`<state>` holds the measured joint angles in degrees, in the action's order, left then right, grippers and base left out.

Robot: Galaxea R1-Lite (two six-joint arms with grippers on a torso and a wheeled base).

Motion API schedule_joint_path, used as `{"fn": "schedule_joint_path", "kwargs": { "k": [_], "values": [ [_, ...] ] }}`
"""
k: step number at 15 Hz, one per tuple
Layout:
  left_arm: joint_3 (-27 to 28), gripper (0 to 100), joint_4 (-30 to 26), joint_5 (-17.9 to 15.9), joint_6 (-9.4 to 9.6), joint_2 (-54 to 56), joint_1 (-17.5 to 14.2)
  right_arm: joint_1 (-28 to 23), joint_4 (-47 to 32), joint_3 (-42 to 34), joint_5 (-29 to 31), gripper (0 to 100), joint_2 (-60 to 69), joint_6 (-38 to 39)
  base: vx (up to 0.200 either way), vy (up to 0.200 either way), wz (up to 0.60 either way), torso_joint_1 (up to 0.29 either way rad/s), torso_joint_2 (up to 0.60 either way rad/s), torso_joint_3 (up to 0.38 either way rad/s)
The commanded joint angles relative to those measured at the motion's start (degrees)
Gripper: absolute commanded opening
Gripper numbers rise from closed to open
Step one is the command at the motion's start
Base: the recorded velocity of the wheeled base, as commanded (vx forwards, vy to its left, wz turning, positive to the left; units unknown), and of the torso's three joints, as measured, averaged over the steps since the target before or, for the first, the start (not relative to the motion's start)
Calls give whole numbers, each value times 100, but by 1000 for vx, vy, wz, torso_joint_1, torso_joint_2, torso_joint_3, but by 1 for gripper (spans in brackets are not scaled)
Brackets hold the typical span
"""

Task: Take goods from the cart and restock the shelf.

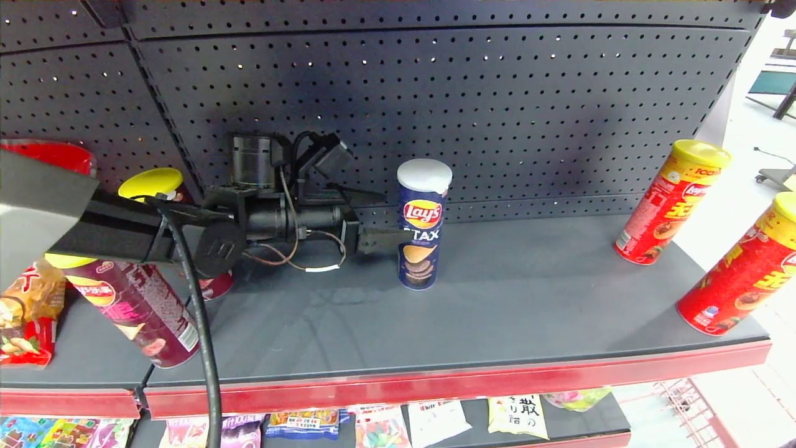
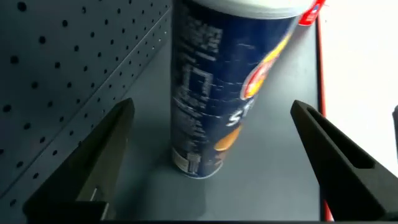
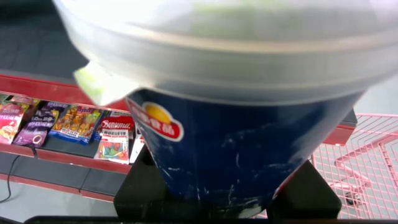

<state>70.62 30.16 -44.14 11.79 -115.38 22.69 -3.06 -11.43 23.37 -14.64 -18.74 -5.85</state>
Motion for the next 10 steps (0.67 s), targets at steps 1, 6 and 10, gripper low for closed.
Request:
{"fn": "schedule_joint_path", "kwargs": {
  "k": [1, 6, 10],
  "values": [
    [224, 100, 7, 2, -1, -239, 8, -2, 1, 1, -4, 0, -16, -4, 0, 0, 0, 0, 0, 0],
    [787, 100, -28, -15, -1, -538, 25, -2, 1, 1, -4, 0, -16, -4, 0, 0, 0, 0, 0, 0],
    [1147, 100, -160, -51, -36, -670, 210, -10, 1, 1, 5, 0, -7, -4, 0, 0, 0, 0, 0, 0]
  ]
}}
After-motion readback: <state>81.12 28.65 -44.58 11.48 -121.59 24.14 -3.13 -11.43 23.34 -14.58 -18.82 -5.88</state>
